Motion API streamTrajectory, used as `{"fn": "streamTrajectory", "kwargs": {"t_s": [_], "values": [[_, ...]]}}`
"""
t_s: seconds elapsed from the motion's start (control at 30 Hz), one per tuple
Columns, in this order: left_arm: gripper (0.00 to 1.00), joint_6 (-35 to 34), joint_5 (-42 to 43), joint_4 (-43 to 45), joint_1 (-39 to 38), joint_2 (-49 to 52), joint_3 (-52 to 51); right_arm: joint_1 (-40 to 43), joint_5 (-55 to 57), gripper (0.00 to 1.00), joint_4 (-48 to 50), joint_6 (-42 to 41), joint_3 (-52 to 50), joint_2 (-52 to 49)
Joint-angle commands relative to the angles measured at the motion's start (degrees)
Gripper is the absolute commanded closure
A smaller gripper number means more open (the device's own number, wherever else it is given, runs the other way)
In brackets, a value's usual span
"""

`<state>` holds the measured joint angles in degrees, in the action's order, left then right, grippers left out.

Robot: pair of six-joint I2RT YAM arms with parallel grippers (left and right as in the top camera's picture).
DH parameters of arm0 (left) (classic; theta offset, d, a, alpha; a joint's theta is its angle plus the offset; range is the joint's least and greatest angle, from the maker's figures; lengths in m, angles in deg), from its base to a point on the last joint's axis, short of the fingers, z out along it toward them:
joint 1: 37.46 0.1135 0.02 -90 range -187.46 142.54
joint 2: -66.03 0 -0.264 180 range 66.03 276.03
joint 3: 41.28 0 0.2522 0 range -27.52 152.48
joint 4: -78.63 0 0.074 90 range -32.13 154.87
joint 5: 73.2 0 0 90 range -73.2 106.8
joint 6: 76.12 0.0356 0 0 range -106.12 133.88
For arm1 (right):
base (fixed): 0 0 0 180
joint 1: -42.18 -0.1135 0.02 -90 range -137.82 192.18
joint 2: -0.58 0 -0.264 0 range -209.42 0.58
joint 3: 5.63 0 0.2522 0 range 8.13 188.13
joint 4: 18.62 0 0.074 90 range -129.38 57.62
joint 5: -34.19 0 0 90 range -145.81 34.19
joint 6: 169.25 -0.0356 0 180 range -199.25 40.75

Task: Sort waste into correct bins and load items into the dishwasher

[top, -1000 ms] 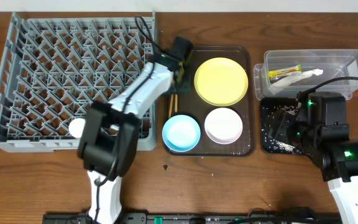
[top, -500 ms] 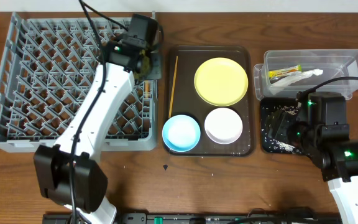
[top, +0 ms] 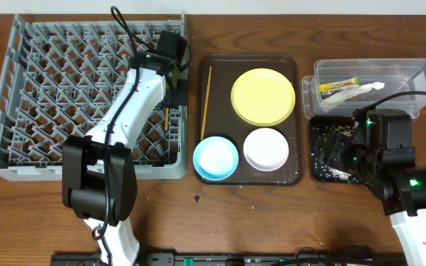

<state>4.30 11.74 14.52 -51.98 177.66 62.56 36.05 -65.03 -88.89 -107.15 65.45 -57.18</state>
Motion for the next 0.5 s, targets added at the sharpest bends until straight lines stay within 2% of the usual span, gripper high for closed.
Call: {"fn": "streamTrajectory", "kwargs": {"t_s": [0.0,0.17,0.27,0.3,0.47], "values": [[0.64,0.8,1.8,-0.9,-0.1,-2.0,0.3,0.5,-0.1,0.41,-0.1,-0.1,0.3,0.0],[0.63,0.9,2.6,-3.4,-1.5,-6.4,3.8,0.5,-0.1,0.4,-0.1,-0.1,0.3,0.0],[0.65,1.0,4.5,-2.2,-4.0,-9.4,4.0,0.5,-0.1,0.39,-0.1,-0.1,0.3,0.0],[0.68,1.0,4.6,-1.5,-5.9,-10.1,4.0,0.5,-0.1,0.39,-0.1,-0.1,0.3,0.0],[0.69,3.1,3.2,2.1,-11.9,-8.2,3.9,0.5,-0.1,0.39,-0.1,-0.1,0.3,0.0]]}}
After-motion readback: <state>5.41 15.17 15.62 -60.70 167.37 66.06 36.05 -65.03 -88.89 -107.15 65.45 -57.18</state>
